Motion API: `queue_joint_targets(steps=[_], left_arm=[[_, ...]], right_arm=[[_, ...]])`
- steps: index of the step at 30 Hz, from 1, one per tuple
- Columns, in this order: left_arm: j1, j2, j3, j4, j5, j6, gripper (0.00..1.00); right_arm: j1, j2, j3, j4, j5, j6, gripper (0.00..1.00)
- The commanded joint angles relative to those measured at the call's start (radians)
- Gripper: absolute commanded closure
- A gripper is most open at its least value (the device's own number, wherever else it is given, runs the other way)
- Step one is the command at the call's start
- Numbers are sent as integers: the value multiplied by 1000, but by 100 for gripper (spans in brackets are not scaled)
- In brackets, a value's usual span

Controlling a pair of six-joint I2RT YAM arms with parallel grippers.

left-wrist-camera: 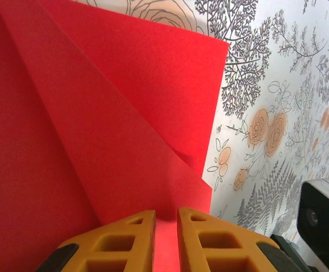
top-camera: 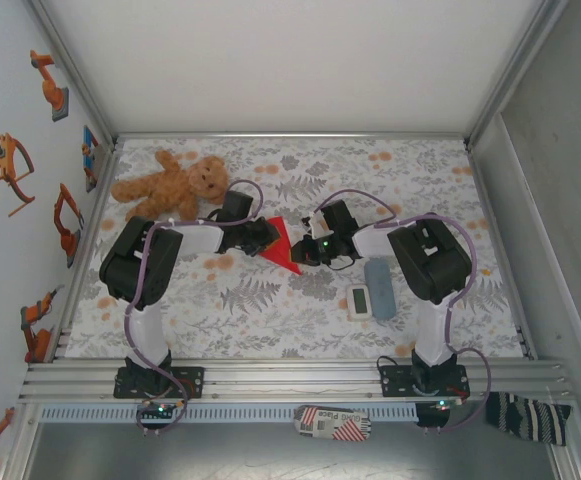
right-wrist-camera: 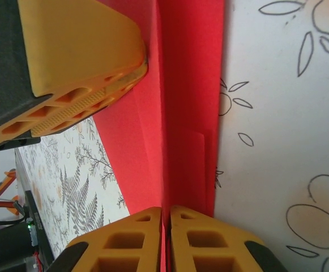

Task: Fold a paper plane with a square sheet of paper (pick it up from the middle)
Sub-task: Fourth fold the wing at the center of the table.

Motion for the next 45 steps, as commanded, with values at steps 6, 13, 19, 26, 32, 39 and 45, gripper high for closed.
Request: queue_joint_targets(steps=[6, 13, 19, 26, 32, 39, 45], left_arm=[[5, 11, 33, 3, 32, 31, 80], [4, 2, 40, 6, 49, 49, 79], [2, -9, 43, -5, 52, 65, 78], [0, -15, 47, -8, 57, 73, 77], [5, -91, -21, 7, -5, 61, 71], [6, -112, -133, 90, -30, 4, 64], [7, -76, -136, 66, -55, -27, 65]], right_arm=[[9, 87, -52, -99, 139, -34, 84], [7, 90, -55, -92, 140, -32, 83], [6, 86, -60, -83, 137, -30, 82], [1, 86, -66, -73, 137, -24, 82], [-7, 86, -87, -36, 134, -8, 88], [-11, 72, -106, 4, 127, 3, 89], [-15, 51, -128, 57, 109, 8, 89]])
